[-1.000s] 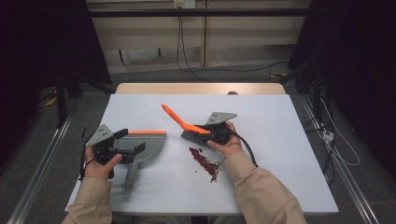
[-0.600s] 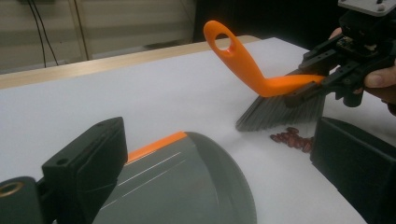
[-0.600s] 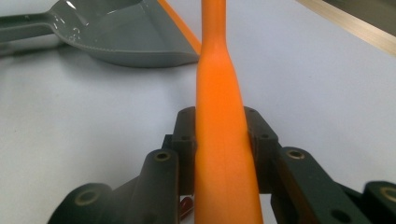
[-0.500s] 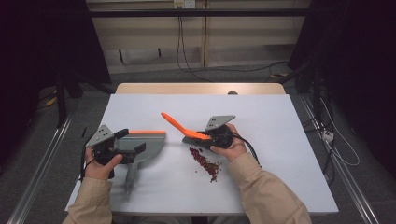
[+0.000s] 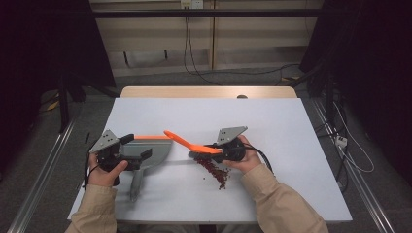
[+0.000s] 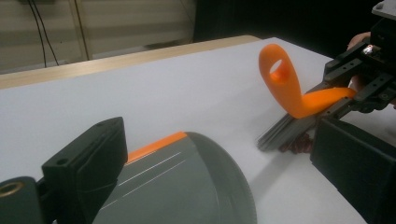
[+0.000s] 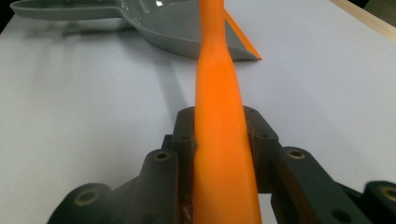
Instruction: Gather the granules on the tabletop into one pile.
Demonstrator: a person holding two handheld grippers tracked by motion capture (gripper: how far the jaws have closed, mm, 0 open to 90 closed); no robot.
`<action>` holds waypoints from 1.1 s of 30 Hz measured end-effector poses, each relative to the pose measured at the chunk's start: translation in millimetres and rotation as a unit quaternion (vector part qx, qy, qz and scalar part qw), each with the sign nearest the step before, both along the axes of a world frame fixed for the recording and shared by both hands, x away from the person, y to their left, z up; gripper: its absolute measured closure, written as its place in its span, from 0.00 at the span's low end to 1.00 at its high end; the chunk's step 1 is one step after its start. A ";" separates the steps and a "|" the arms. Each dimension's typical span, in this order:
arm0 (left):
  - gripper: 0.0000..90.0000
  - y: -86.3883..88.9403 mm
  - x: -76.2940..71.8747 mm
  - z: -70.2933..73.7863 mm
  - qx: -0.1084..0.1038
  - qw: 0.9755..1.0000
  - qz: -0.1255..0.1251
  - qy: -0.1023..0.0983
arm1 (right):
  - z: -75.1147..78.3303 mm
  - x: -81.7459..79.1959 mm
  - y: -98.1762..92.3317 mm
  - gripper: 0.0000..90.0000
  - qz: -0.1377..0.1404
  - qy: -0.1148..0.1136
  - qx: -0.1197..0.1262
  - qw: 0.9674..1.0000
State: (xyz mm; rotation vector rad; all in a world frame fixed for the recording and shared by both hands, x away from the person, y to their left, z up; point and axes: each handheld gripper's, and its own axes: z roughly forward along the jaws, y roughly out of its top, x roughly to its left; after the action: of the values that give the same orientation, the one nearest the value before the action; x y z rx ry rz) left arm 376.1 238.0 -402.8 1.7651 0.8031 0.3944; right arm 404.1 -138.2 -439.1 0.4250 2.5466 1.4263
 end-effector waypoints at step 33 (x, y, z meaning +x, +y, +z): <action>0.04 -1.3 -0.1 -0.3 0.003 1.000 0.002 -0.002 | 4.8 -21.5 5.8 0.79 0.055 -0.052 -0.015 0.997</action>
State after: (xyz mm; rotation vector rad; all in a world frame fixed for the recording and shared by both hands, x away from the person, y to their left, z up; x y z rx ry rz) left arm 376.0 236.7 -403.1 1.7690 0.8037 0.4030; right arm 382.6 -132.4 -434.3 0.2036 2.5391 1.4035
